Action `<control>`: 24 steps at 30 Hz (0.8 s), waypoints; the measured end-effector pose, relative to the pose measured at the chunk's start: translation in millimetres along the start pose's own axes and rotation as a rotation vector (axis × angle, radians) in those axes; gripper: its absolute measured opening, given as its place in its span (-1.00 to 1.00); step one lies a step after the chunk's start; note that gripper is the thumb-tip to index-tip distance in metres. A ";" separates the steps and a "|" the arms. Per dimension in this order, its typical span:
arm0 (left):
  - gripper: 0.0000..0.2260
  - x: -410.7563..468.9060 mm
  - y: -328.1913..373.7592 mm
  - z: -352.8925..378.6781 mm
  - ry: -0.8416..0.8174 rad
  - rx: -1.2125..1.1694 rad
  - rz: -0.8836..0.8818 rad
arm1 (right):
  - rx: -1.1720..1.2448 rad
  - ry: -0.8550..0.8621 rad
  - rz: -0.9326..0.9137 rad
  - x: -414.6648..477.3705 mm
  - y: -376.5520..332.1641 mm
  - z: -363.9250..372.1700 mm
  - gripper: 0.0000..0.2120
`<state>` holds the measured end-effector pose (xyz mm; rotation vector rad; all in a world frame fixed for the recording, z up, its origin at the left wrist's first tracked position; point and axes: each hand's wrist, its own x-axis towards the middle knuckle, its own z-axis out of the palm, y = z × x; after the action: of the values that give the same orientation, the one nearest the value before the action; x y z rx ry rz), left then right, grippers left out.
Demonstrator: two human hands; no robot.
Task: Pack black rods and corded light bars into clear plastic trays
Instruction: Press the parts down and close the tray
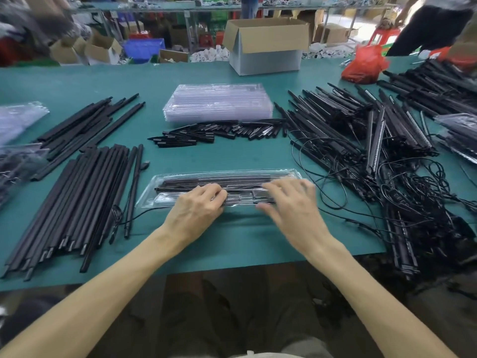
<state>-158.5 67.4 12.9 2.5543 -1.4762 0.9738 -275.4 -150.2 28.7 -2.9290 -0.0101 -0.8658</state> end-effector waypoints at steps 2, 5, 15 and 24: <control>-0.90 0.7 1.9 0.3 -0.007 -0.002 0.004 | -0.032 -0.052 -0.103 2.4 -14.0 11.7 -0.66; -0.92 1.6 2.5 -2.0 -0.003 0.002 0.006 | -0.081 -0.052 -0.173 13.8 -28.7 26.8 -0.68; -0.97 8.4 5.4 4.9 0.040 0.009 0.045 | -0.143 0.060 -0.358 39.3 -30.7 48.3 -0.82; -0.85 10.5 3.9 12.8 0.042 0.062 0.044 | -0.079 0.151 -0.431 44.0 -22.0 51.0 -0.86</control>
<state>-151.5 53.1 7.1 2.5367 -1.5208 1.0881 -211.5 -124.7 11.8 -2.9714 -0.6305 -1.1621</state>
